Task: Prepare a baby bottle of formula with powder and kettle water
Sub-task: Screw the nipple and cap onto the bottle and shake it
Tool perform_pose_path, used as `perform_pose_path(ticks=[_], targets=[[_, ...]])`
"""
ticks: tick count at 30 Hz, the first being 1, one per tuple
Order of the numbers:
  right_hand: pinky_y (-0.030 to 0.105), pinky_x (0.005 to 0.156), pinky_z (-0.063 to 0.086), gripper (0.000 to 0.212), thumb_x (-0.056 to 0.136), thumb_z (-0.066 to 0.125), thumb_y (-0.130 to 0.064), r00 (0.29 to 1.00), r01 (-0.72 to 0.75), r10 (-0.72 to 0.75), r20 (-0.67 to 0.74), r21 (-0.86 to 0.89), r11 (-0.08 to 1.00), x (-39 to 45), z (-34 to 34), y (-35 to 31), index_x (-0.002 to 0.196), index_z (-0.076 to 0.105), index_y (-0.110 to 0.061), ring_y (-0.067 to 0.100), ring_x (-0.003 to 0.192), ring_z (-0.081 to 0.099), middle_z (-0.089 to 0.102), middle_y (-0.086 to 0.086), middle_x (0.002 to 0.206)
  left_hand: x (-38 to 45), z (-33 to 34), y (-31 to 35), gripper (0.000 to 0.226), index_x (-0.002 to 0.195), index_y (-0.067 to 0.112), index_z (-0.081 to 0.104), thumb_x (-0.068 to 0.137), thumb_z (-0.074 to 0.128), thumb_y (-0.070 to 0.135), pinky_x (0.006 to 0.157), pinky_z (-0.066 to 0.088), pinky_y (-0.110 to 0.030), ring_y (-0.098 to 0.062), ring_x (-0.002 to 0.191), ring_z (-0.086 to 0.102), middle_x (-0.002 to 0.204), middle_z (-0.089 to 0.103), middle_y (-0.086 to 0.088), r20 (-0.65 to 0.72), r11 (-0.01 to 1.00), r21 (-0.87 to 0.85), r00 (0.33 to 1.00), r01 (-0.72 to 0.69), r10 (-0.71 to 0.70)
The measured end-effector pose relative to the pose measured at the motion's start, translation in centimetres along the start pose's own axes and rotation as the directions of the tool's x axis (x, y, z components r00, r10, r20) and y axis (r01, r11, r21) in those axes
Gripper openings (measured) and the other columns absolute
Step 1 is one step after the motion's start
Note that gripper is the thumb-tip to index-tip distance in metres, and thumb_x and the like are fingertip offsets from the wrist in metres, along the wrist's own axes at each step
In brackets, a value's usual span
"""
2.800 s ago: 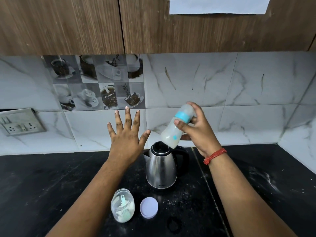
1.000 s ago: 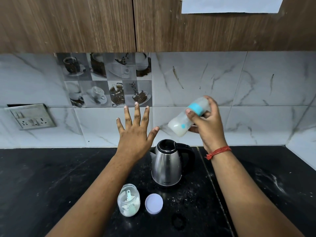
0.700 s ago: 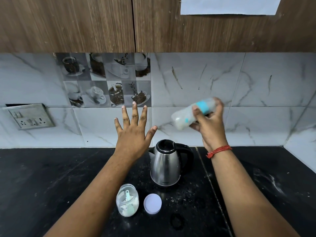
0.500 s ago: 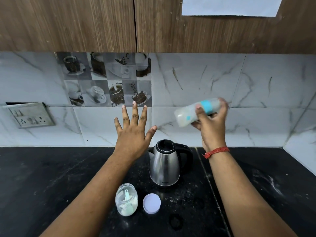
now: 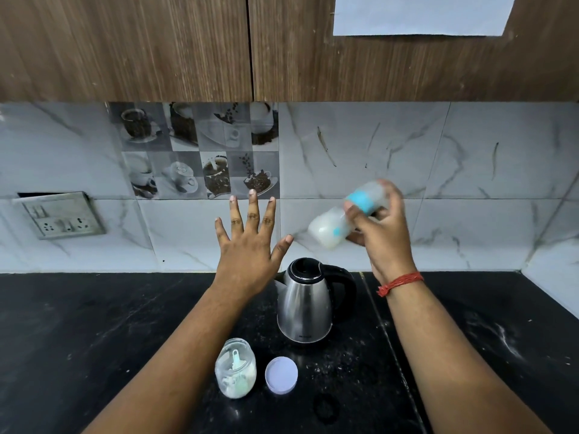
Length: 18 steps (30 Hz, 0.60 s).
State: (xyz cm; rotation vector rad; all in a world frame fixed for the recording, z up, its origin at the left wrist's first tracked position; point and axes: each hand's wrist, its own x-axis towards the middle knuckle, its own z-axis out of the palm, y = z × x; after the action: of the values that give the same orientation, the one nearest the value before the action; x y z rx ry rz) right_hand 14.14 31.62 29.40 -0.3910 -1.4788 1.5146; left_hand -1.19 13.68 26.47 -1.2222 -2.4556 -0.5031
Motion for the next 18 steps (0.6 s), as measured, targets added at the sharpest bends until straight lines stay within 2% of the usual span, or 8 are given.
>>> perform_pose_path(ticks=[2,4,7,10,11,13,16,18], targets=[[0.043,0.070,0.063,0.075,0.072,0.085,-0.039,0.999,0.006,-0.006,-0.038,0.024,1.000,-0.03,-0.15,-0.16,0.135,0.044,-0.041,0.020,0.100,0.074,0.062,0.012,0.123,-0.02,0.03,-0.08,0.080,0.157,0.039,-0.026,0.089,-0.009,0.077,0.123,-0.004,-0.067,-0.033,0.152,-0.034,0.166,-0.035,-0.001,0.003,1.000,-0.015,1.000,0.014,-0.014],[0.042,0.068,0.063,0.076,0.068,0.086,-0.040,0.999,-0.008,0.010,0.054,-0.045,0.999,-0.20,0.11,-0.47,0.133,0.047,-0.043,0.023,0.099,0.074,0.064,0.013,0.121,-0.07,-0.01,-0.20,0.080,0.157,0.039,-0.026,0.089,-0.009,0.077,0.123,-0.004,-0.067,-0.033,0.152,-0.034,0.166,-0.035,-0.001,-0.005,1.000,-0.009,1.000,0.012,-0.012],[0.040,0.068,0.062,0.073,0.075,0.083,-0.035,0.997,0.020,-0.017,-0.080,0.030,0.999,-0.11,-0.19,-0.27,0.136,0.043,-0.040,0.020,0.100,0.073,0.063,0.011,0.122,-0.05,-0.06,-0.36,0.081,0.157,0.039,-0.026,0.089,-0.010,0.078,0.123,-0.004,-0.068,-0.033,0.151,-0.035,0.166,-0.036,0.000,-0.001,1.000,-0.017,1.000,0.013,-0.013],[0.040,0.067,0.062,0.069,0.074,0.086,-0.031,0.995,-0.026,0.031,0.091,-0.059,0.998,-0.35,0.14,-0.47,0.132,0.049,-0.043,0.027,0.102,0.073,0.064,0.012,0.120,-0.10,-0.20,-0.39,0.081,0.157,0.039,-0.026,0.088,-0.011,0.078,0.123,-0.004,-0.068,-0.033,0.151,-0.035,0.165,-0.037,-0.001,-0.004,1.000,-0.011,1.000,0.018,-0.018],[0.041,0.067,0.063,0.069,0.071,0.086,-0.034,0.997,-0.018,0.023,0.075,-0.064,0.998,-0.41,0.18,-0.35,0.130,0.050,-0.045,0.026,0.101,0.073,0.065,0.011,0.119,-0.12,-0.25,-0.40,0.081,0.157,0.039,-0.026,0.088,-0.011,0.078,0.123,-0.004,-0.068,-0.033,0.151,-0.035,0.166,-0.037,-0.001,-0.002,1.000,-0.006,1.000,0.014,-0.014],[0.042,0.070,0.063,0.071,0.072,0.083,-0.038,0.998,0.002,-0.001,-0.065,0.014,1.000,-0.32,-0.01,-0.32,0.133,0.047,-0.042,0.021,0.100,0.073,0.063,0.010,0.121,-0.12,-0.28,-0.37,0.081,0.157,0.039,-0.026,0.089,-0.010,0.078,0.123,-0.004,-0.068,-0.033,0.151,-0.035,0.166,-0.036,-0.001,0.002,1.000,-0.021,1.000,0.016,-0.016],[0.043,0.068,0.063,0.072,0.065,0.087,-0.042,0.998,-0.027,0.031,0.056,-0.065,0.998,-0.39,0.36,-0.63,0.127,0.051,-0.049,0.019,0.095,0.075,0.065,0.012,0.119,-0.10,-0.34,-0.34,0.080,0.155,0.040,-0.028,0.087,-0.012,0.078,0.123,-0.005,-0.067,-0.033,0.151,-0.035,0.166,-0.036,-0.001,-0.004,1.000,-0.014,1.000,0.013,-0.013],[0.044,0.069,0.063,0.073,0.065,0.086,-0.044,1.000,-0.004,0.004,-0.016,-0.025,1.000,-0.41,0.35,-0.35,0.128,0.050,-0.048,0.016,0.095,0.074,0.065,0.010,0.118,-0.01,-0.31,-0.46,0.079,0.155,0.040,-0.029,0.087,-0.011,0.078,0.123,-0.005,-0.067,-0.033,0.151,-0.035,0.166,-0.036,-0.001,-0.003,1.000,-0.012,1.000,0.007,-0.007]])
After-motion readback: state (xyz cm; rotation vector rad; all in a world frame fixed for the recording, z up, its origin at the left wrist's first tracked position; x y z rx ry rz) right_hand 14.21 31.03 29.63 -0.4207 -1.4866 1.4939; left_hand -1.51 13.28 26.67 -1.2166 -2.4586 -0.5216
